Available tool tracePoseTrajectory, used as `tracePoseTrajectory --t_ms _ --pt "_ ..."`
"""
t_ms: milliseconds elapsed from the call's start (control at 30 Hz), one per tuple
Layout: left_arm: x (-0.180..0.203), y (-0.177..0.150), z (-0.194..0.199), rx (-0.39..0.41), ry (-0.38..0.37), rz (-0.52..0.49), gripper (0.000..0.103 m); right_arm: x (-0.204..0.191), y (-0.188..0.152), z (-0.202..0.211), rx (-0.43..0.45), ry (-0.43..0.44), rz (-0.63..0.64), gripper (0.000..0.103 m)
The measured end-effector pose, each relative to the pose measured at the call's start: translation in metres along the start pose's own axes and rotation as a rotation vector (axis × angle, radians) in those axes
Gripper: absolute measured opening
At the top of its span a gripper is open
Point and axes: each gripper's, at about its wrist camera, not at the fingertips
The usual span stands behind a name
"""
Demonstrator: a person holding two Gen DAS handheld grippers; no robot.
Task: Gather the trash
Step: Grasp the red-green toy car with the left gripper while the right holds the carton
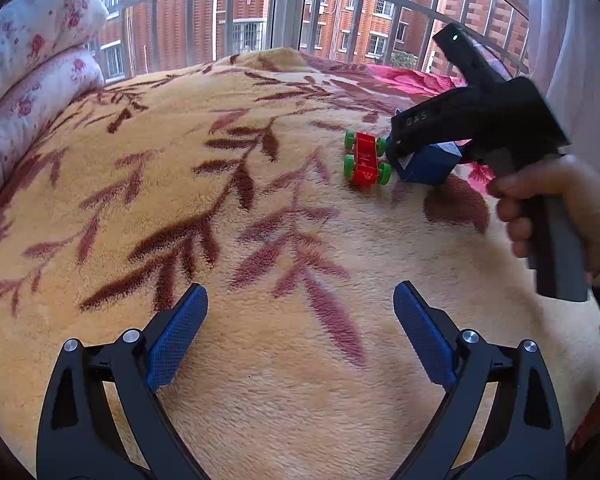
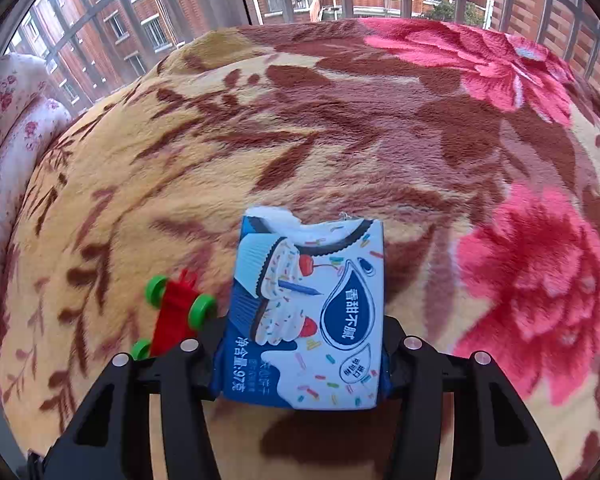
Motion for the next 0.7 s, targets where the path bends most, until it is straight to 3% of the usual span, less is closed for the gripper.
tracePoseTrajectory --t_ms 133,300,433,700 --pt "0.001 0.0 -0.001 -0.005 0.006 -0.01 0.092 0.001 -0.007 0.01 0.038 0.006 0.012 0.052" --pt "0.003 0.0 -0.004 -0.014 0.022 -0.023 0.092 0.016 -0.033 0.049 0.093 0.107 -0.006 0.052" --pt "0.006 0.0 -0.005 -0.025 0.05 -0.038 0.092 0.033 -0.07 0.085 0.129 0.178 0.013 0.052" --pt "0.012 0.015 -0.006 -0.084 0.035 -0.072 0.092 0.085 -0.149 0.155 0.269 0.214 -0.018 0.052"
Point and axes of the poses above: each gripper's, at about its wrist camera, not at the fingertips, and z roughly against the way its jaws point, x to its right, y to its top, and after that the axes turned 10 degrees about -z, right-handed
